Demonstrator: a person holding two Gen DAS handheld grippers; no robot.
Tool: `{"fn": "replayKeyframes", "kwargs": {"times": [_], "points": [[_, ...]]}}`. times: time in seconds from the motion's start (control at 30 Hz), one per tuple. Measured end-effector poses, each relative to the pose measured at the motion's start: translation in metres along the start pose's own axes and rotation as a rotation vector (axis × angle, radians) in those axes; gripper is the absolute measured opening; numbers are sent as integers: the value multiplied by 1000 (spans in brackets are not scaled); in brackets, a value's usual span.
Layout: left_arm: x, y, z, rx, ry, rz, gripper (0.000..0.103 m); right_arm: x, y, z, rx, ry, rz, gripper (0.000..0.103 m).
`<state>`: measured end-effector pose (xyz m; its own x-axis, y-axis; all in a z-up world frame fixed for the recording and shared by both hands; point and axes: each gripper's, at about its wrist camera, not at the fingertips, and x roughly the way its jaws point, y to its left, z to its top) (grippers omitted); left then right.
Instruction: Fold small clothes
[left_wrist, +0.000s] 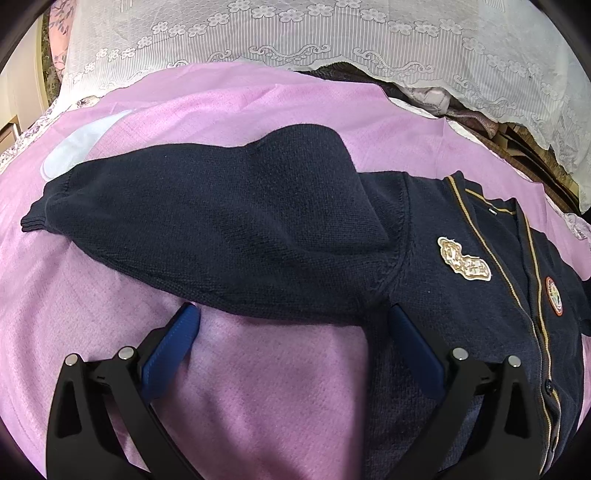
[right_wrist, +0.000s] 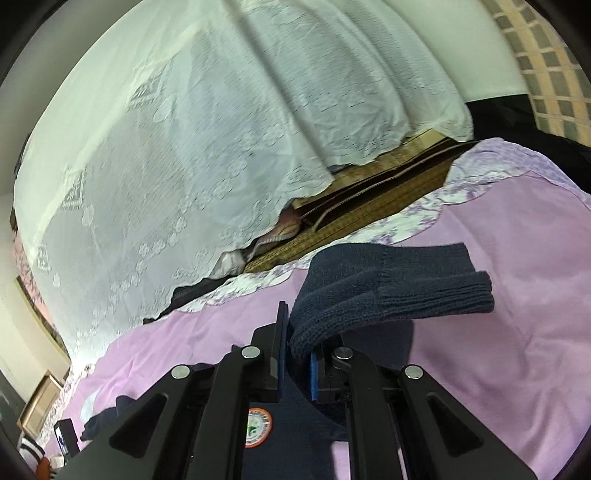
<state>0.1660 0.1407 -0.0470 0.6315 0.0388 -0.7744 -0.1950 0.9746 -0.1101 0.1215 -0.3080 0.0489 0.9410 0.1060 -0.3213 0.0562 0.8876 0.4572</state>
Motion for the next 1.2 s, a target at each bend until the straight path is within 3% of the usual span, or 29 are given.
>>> {"fn": "replayKeyframes", "kwargs": {"times": [0.43, 0.73, 1.03, 1.2], "points": [[0, 0, 0, 0, 0, -1, 99, 22, 61, -11, -72, 48, 79, 10], [1, 0, 1, 1, 0, 0, 99, 44, 110, -39, -148, 127, 144, 10], [2, 0, 1, 1, 0, 0, 99, 78, 138, -88, -283, 291, 139, 10], [2, -1, 1, 1, -1, 0, 99, 102, 142, -113, -337, 461, 106, 18]]}}
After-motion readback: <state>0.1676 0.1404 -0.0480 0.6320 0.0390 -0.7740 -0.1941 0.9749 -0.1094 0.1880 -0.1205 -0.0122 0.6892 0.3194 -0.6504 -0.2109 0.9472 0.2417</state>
